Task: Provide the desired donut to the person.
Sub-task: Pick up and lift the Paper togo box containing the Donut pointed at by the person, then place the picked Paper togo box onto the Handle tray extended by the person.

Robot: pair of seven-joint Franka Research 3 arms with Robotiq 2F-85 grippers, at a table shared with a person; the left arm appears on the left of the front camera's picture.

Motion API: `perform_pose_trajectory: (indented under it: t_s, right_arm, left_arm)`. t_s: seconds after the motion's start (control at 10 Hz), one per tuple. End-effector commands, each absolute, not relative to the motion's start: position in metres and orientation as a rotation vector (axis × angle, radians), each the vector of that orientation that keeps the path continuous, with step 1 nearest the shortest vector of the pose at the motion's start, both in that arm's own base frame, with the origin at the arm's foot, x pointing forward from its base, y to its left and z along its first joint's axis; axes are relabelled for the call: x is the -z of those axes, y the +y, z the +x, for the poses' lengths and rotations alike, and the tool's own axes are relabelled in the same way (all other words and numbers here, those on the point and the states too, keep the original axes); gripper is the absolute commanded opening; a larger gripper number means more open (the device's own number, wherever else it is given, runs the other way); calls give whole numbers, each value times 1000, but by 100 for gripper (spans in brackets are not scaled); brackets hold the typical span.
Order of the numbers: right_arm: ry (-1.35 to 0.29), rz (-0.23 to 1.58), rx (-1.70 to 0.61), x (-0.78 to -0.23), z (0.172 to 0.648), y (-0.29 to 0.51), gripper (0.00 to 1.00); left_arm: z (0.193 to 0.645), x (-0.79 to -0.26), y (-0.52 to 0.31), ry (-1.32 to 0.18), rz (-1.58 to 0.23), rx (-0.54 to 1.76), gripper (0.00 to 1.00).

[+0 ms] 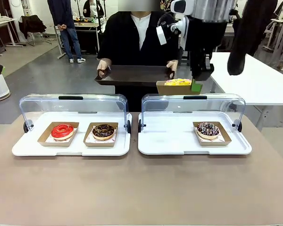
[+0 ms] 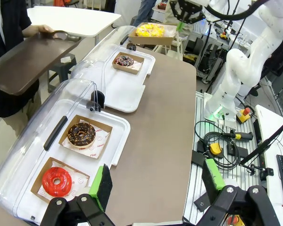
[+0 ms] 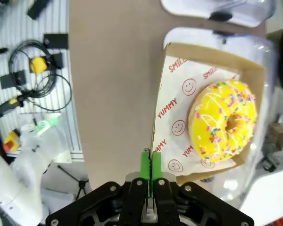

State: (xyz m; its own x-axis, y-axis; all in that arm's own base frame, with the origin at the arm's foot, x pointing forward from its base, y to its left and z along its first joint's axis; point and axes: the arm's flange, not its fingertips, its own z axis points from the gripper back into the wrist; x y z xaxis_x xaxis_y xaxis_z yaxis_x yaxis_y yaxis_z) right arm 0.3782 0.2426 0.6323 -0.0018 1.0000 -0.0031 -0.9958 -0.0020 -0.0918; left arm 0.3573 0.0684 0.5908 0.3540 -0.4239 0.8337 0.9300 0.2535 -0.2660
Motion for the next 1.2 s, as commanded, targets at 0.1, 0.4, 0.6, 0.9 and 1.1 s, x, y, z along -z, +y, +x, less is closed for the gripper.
perform_pose_trajectory:
  t_s: [0.1, 0.4, 0.6, 0.9, 1.1]
  right_arm:
    - [-107, -26, -1575, -629, 438, 245, 0]
    - [-151, -42, -1605, -614, 466, 248, 0]
    - [-100, -44, -1554, -617, 458, 244, 0]
    - [-100, -44, -1554, -617, 458, 244, 0]
    - [-100, -44, -1554, -617, 458, 244, 0]
  left_arm:
    - [358, -592, 69, -738, -876, 1044, 100]
    - [358, -592, 69, -738, -876, 1044, 100]
    - [358, -592, 69, -738, -876, 1044, 100]
    - [358, -592, 69, -738, -876, 1044, 100]
    - [358, -592, 69, -738, -876, 1044, 100]
